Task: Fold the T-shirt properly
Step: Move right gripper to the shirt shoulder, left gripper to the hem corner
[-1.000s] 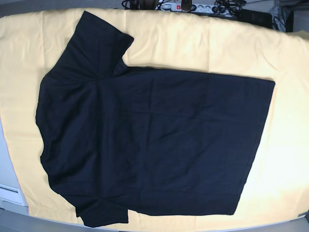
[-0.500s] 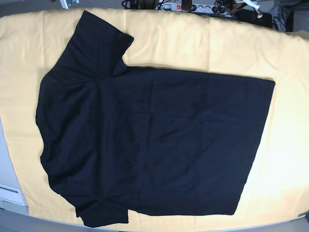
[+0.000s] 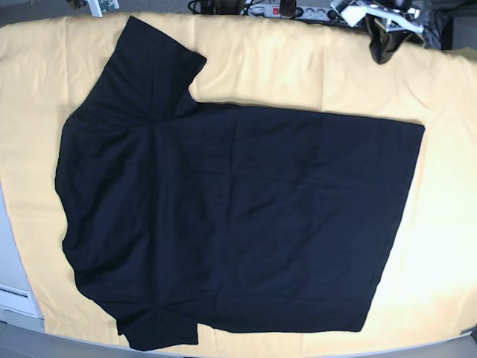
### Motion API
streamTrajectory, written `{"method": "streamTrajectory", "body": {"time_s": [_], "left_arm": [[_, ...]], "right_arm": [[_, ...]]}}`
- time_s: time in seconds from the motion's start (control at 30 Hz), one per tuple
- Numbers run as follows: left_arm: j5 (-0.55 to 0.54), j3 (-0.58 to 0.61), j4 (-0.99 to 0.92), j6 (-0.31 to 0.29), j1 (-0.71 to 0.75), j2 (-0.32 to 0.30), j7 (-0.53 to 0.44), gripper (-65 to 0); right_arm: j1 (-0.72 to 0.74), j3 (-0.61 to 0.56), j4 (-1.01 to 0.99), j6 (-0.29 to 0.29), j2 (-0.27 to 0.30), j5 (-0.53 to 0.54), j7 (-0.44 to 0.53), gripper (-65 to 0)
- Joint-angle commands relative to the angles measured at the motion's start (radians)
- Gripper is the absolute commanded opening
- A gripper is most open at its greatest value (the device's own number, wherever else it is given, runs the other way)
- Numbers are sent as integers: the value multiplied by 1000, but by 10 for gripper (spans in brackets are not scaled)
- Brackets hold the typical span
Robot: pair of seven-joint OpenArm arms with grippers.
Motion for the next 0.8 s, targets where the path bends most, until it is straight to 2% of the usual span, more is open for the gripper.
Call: {"method": "streamTrajectory", "body": {"time_s": [0.0, 0.13, 0.23, 0.33, 0.6, 0.77], "left_arm": [[-8, -37, 18, 16, 10, -6, -18, -650], [-184, -193, 18, 5, 10, -6, -107, -650], [-303, -283, 18, -45, 10, -6, -172, -650], [-398, -331, 18, -89, -10, -6, -214, -650], [-518, -334, 18, -156, -71, -6, -270, -650], [-534, -334, 18, -159, -70, -5, -277, -650]], "right_arm": [[-14, 2, 14, -21, 4, -27, 11, -650], [19, 2, 14, -33, 4, -26, 21, -650], [51, 2, 14, -33, 4, -25, 28, -650], [77, 2, 14, -12, 4, -7, 75, -650], [134, 2, 14, -2, 4, 8, 109, -650], [172, 2, 14, -2, 4, 11, 143, -650]]}}
